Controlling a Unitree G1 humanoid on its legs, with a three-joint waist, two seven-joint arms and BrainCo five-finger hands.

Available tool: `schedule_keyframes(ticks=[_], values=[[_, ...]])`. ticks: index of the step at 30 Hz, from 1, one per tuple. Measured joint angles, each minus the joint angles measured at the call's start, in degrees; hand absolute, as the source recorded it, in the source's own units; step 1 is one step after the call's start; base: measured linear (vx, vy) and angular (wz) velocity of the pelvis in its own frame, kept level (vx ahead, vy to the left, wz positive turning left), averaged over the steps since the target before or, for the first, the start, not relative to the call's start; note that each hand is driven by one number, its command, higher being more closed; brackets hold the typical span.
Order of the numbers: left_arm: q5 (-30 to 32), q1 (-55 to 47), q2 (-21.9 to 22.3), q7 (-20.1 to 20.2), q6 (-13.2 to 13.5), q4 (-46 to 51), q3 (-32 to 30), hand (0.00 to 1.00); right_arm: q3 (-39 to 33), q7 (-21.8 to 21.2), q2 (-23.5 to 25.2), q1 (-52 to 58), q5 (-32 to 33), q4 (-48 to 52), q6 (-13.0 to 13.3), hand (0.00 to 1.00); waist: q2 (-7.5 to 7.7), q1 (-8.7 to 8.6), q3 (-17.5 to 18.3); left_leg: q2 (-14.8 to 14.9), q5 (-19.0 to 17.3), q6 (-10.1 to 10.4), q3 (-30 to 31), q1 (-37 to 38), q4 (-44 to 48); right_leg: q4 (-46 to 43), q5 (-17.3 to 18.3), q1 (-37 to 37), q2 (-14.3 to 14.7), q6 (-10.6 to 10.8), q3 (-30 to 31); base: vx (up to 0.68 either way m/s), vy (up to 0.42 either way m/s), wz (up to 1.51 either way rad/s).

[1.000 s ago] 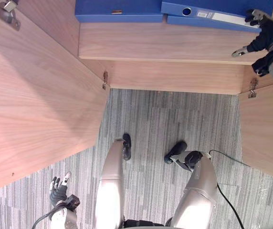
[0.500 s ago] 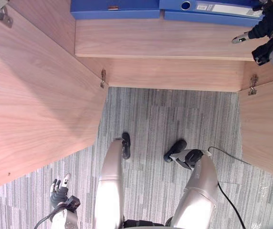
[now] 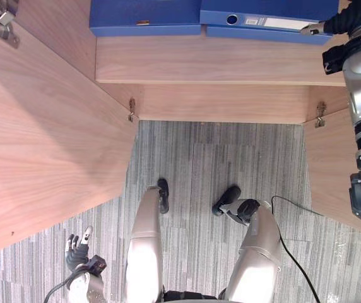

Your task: Walk over to the cabinet, pick up the folder, carry it to the office cabinet, place the folder inside the office cabinet, then close the office cabinet door

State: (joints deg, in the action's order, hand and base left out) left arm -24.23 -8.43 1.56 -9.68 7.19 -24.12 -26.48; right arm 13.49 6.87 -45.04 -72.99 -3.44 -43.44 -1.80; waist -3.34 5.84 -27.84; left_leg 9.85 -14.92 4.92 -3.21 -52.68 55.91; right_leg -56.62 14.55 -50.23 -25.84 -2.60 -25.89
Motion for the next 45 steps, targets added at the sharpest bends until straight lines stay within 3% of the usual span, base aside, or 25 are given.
schedule_keyframes(ticks=[4,8,12,15,17,18,21,23,25,27,30,33,35,40,43,44,45], values=[[1.95,-0.03,-0.08,0.0,-0.01,1.92,0.01,0.0,-4.5,0.32,3.04,5.0,0.02,8.32,-0.87,0.0,0.04,0.05,0.02,1.56,0.64,-0.05,-0.83,4.74,-3.76,6.04,-2.56,5.13,3.01,-0.27,-1.21,0.03,0.071,-0.24],[2.29,0.18,-0.17,0.06,-0.06,2.68,0.01,0.0,-11.7,1.13,10.34,15.35,0.03,17.13,-0.94,0.0,0.56,-0.05,0.33,3.29,0.19,-0.16,-2.54,11.28,-6.5,12.01,-4.84,11.56,6.05,0.65,-1.15,0.07,0.096,-0.28],[4.5,1.34,-0.53,0.16,-0.47,-1.62,0.0,0.0,-21.94,4.69,27.65,34.87,1.68,24.31,-0.81,0.0,1.72,-0.26,1.11,5.38,-2.92,-1.03,-6.0,20.94,-6.95,17.13,-6.76,20.15,9.05,2.72,1.01,0.05,0.179,-0.41],[6.73,1.72,-0.74,0.13,-1.14,-2.89,0.52,0.0,-22.85,4.99,40.09,51.47,4.12,24.99,-0.68,0.0,3.11,-1.04,3.02,5.81,-3.88,-1.67,-8.07,26.83,-8.97,22.09,-8.18,25.83,10.49,4.23,1.55,0.06,0.186,-0.28],[8.51,1.68,-0.81,0.1,-1.17,-4.13,0.96,0.0,-22.03,4.51,44.81,60.05,4.88,23.78,-0.53,0.0,3.42,-1.26,4.44,5.96,-3.9,-1.71,-9.11,30.69,-11.25,26.13,-10.01,29.87,11.66,4.67,1.46,0.1,0.137,-0.23],[13.7,0.86,-1.5,-0.03,-1.18,-8.38,1.49,0.0,-18.35,2.45,47.22,69.13,7.62,17.5,0.25,0.0,3.92,-2.24,8.94,6.27,-3.8,-1.66,-10.89,34.97,-14.83,32.72,-12.2,33.97,13.56,4.64,1.44,0.1,0.115,-0.39],[18.18,-0.31,-2.42,-0.6,-1.24,-13.25,2.92,0.0,-15.77,-0.25,48.41,74.95,11.62,8.0,1.63,0.0,5.24,-2.64,13.06,6.56,-3.14,-1.53,-15.26,40.35,-19.58,38.43,-13.45,38.23,13.22,3.21,-2.29,0.16,0.115,-0.67],[20.05,-0.6,-2.41,-1.75,-1.45,-18.02,3.34,0.0,-16.24,-2.33,48.58,77.4,15.12,-1.69,2.56,0.0,6.13,-3.94,15.41,6.56,-2.05,-1.39,-20.59,45.93,-24.19,40.52,-14.24,42.0,11.1,2.02,-9.42,0.15,0.082,-0.95],[21.66,-0.74,-2.29,-2.92,-1.59,-20.63,3.73,0.0,-17.31,-2.27,48.44,76.84,18.27,-5.09,4.54,0.0,6.87,-4.28,16.38,6.55,-1.6,-0.76,-24.45,49.56,-26.52,40.81,-16.39,43.23,10.13,0.35,-11.92,0.08,0.025,-1.05],[23.16,-0.46,-1.81,-3.47,-1.69,-23.82,4.16,0.0,-19.86,-2.32,48.57,76.13,21.24,-9.19,6.5,0.0,7.15,-5.1,18.45,6.04,-0.29,0.58,-28.17,53.48,-30.52,42.99,-18.78,44.04,10.86,1.32,-12.83,0.06,-0.036,-0.85],[23.4,0.76,-1.46,-3.09,-1.33,-27.66,8.7,0.0,-26.99,-2.59,48.42,74.1,25.07,-14.98,7.63,0.0,6.37,-5.95,20.98,2.6,5.0,1.72,-32.54,59.23,-41.6,49.81,-21.47,45.64,13.52,1.03,-12.74,0.06,-0.074,-0.46],[22.06,1.26,-1.73,-1.95,-1.3,-28.82,11.59,0.0,-31.98,-2.59,47.19,73.18,25.22,-18.49,7.41,0.0,5.33,-6.23,21.58,1.98,6.39,2.46,-34.7,60.89,-44.51,57.43,-25.29,47.55,16.55,1.06,-11.34,0.0,-0.058,-0.37],[21.65,1.44,-2.15,-1.08,-1.25,-30.12,12.89,0.0,-35.6,-2.19,45.04,73.32,25.24,-21.87,6.41,0.0,4.81,-6.61,21.54,2.02,6.2,2.87,-37.28,61.67,-44.66,61.42,-27.43,48.09,18.43,0.73,-8.9,0.0,-0.046,-0.64],[21.71,1.56,-3.44,1.92,-1.15,-32.2,16.46,0.0,-37.04,-1.7,43.02,77.37,25.28,-24.05,5.27,0.0,4.37,-8.49,21.55,2.93,5.14,3.55,-40.18,65.75,-44.28,61.45,-27.28,48.86,20.79,0.57,-3.67,0.02,-0.004,-0.6],[21.74,1.52,-3.55,2.99,-1.12,-32.24,17.2,0.0,-37.06,-1.73,43.49,77.82,25.53,-24.11,5.28,0.0,4.42,-9.01,21.87,4.01,2.56,3.26,-44.76,66.7,-42.71,61.77,-25.7,47.61,22.08,0.06,-2.6,-0.06,0.025,-0.83],[21.67,1.03,-3.2,3.23,-1.13,-32.7,17.23,0.0,-37.01,-1.73,43.14,77.42,25.84,-23.98,5.38,0.0,2.67,-8.95,22.46,5.53,1.24,3.42,-46.77,66.66,-42.23,60.89,-24.85,47.0,22.92,-0.22,-4.06,0.02,0.011,-0.81],[21.67,0.84,-2.86,3.3,-1.14,-32.96,17.24,0.0,-37.01,-1.73,42.87,77.26,25.9,-23.75,5.37,0.0,1.94,-9.28,22.33,6.64,0.61,3.22,-47.36,66.73,-41.1,58.98,-24.64,46.87,23.3,-0.54,-4.78,0.15,0.001,-0.85]])
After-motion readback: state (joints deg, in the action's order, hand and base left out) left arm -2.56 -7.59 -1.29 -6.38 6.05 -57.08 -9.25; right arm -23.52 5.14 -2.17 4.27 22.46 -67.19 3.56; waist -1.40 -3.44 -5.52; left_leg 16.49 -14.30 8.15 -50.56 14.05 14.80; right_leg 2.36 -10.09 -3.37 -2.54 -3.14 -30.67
